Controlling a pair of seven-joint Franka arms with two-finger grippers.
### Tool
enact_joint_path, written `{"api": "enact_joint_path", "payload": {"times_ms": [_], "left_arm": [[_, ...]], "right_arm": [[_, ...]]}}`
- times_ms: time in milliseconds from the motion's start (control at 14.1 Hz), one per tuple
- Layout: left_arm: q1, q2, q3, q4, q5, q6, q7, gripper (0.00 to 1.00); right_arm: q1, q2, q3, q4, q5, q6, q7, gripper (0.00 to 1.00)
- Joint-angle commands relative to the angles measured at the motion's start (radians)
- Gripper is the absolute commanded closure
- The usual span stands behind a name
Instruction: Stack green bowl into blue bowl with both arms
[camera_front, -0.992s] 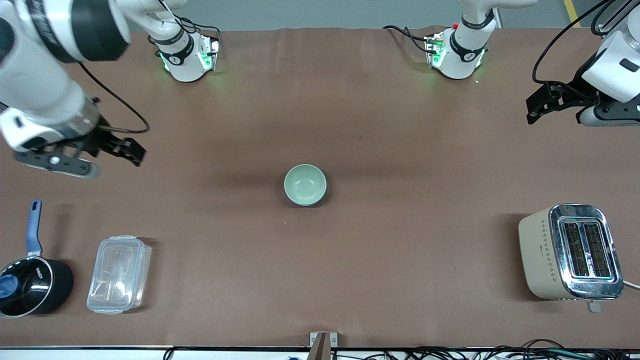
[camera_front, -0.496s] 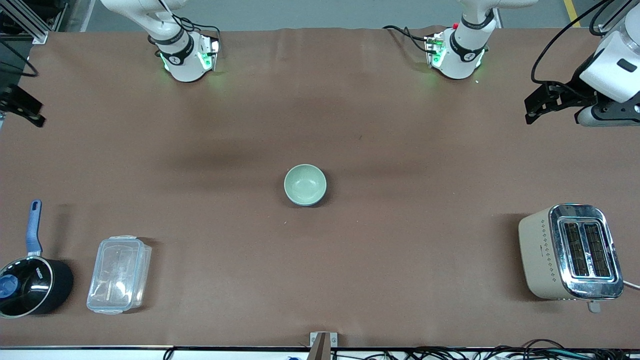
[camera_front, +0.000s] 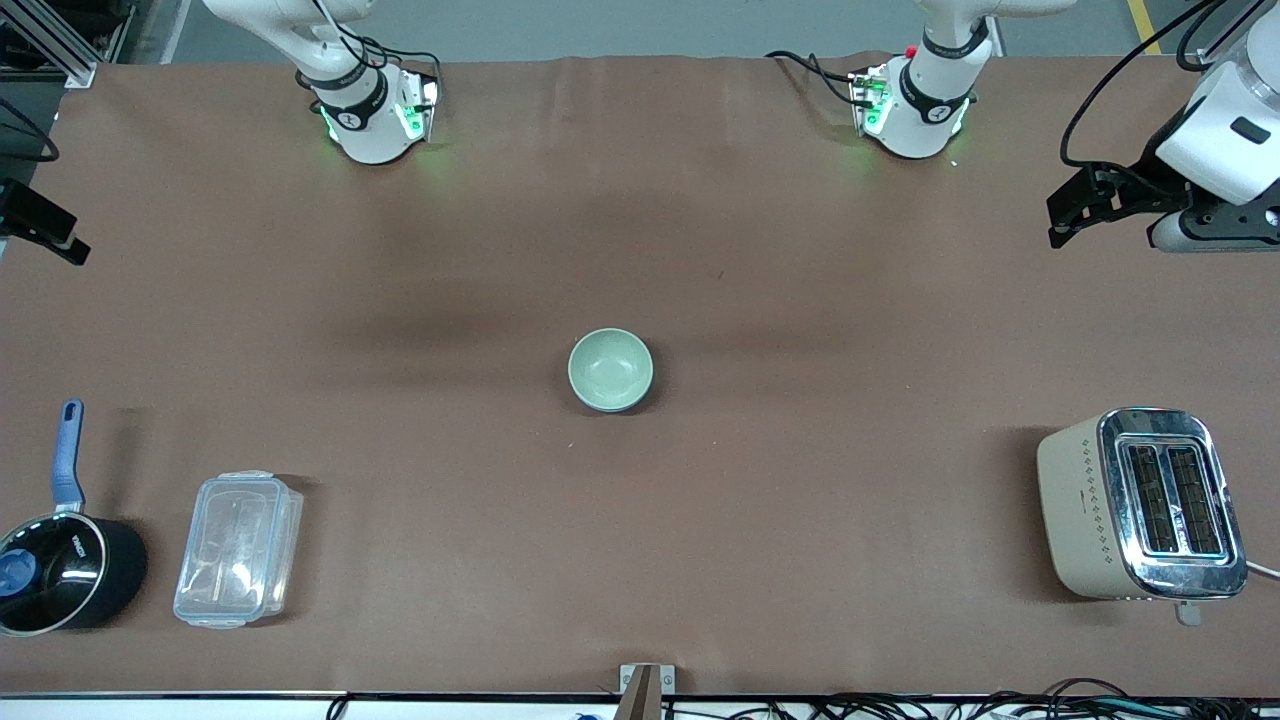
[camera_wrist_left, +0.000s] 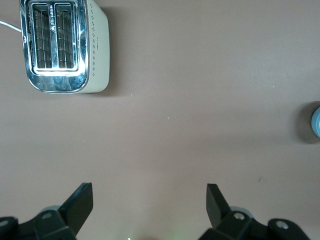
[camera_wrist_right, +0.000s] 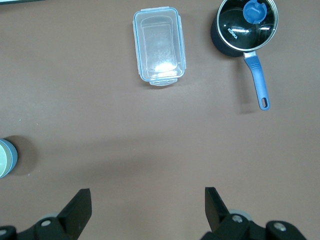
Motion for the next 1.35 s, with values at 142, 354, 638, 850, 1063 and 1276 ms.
{"api": "enact_joint_path", "payload": {"times_ms": [142,354,638,850,1063,1276], "left_arm": [[-0.006,0.007,0.001,0.017,-0.006,-0.003,0.004,0.0],[-0.009,0.007,0.001,0.015,-0.007,-0.004,0.006,0.0],[-0.006,0.007,-0.008,0.015,-0.007,-0.011,0.047,0.0],[0.008,0.007,-0.007,0.014,-0.006,-0.011,0.162,0.0],[0.012,0.005,-0.002,0.009,-0.007,-0.036,0.162,0.0],[0.02,0.005,0.001,0.012,-0.007,-0.043,0.158,0.0]], "right_arm": [[0.01,0.004,0.003,0.024,0.005,-0.019,-0.016,0.0],[0.009,0.004,0.003,0.024,0.005,-0.021,-0.015,0.0],[0.009,0.004,0.003,0.024,0.006,-0.022,-0.013,0.0],[0.01,0.002,0.003,0.024,0.006,-0.024,-0.012,0.0],[0.009,0.002,0.003,0.024,0.006,-0.024,-0.012,0.0],[0.009,0.002,0.003,0.024,0.006,-0.025,-0.012,0.0]]}}
